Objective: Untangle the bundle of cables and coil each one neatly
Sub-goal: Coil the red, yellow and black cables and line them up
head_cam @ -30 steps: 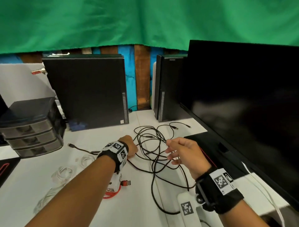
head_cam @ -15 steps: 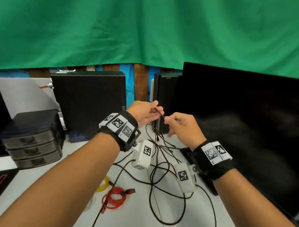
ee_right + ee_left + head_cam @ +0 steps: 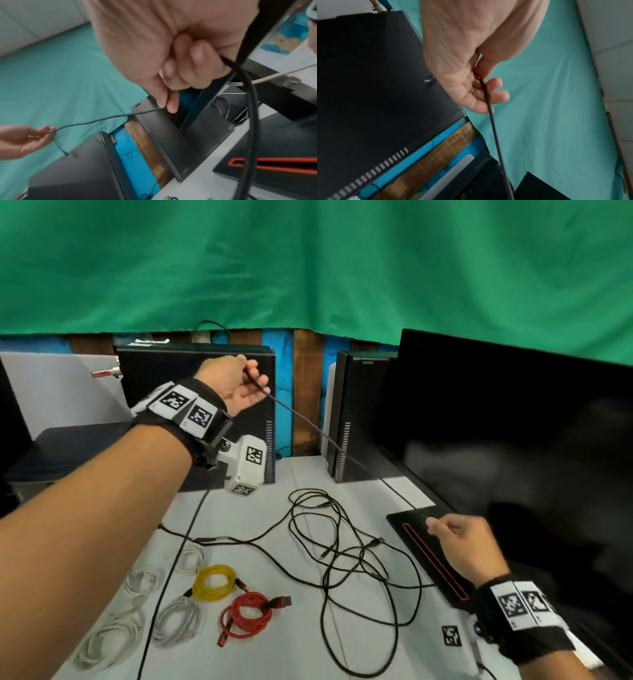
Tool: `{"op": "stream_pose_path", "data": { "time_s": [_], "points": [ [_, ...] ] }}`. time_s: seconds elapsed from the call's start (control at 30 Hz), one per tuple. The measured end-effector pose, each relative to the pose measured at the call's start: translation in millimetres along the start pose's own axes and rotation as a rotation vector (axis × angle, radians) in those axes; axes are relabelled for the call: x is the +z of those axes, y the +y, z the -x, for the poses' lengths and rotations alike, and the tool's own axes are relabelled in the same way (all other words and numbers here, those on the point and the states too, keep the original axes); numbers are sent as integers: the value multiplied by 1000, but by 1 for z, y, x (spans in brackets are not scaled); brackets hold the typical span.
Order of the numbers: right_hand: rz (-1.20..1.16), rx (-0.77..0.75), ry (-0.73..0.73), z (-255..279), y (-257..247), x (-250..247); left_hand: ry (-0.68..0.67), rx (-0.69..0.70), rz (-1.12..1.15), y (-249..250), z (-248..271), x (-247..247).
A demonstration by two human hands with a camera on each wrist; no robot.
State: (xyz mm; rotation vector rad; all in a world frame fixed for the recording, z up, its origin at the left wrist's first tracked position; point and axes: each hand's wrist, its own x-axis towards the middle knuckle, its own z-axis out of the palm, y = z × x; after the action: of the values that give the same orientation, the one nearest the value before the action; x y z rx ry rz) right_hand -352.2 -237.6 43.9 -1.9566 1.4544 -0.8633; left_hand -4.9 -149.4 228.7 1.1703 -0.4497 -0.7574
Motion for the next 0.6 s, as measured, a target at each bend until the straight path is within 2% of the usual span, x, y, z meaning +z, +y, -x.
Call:
{"op": "stream_pose_path", "data": {
  "time_s": [0.1, 0.2, 0.27, 0.33, 0.4, 0.47, 0.53, 0.6],
  "points": [
    [173, 17, -9, 8, 3, 4, -61, 60, -82, -3, 14, -2],
    [149, -150, -23, 22, -26, 5, -247, 101, -219, -28, 52, 5],
    [-42, -277, -54, 34, -58, 4, -375, 97, -269, -53, 87, 15],
    [-374, -337, -105, 50, -91, 6, -480, 95, -297, -79, 118, 28],
    [-712, -250, -138, 62, -112, 8, -498, 138, -312, -99, 138, 39],
    [-889, -163, -46, 68, -119, 12, -457, 284, -314, -109, 146, 42],
    [-749, -174, 121, 71, -114, 17, -415, 448, -405, -113, 147, 38],
    [-457, -273, 255, 76, -105, 23, -382, 506, -474, -116, 147, 27]
  ]
}}
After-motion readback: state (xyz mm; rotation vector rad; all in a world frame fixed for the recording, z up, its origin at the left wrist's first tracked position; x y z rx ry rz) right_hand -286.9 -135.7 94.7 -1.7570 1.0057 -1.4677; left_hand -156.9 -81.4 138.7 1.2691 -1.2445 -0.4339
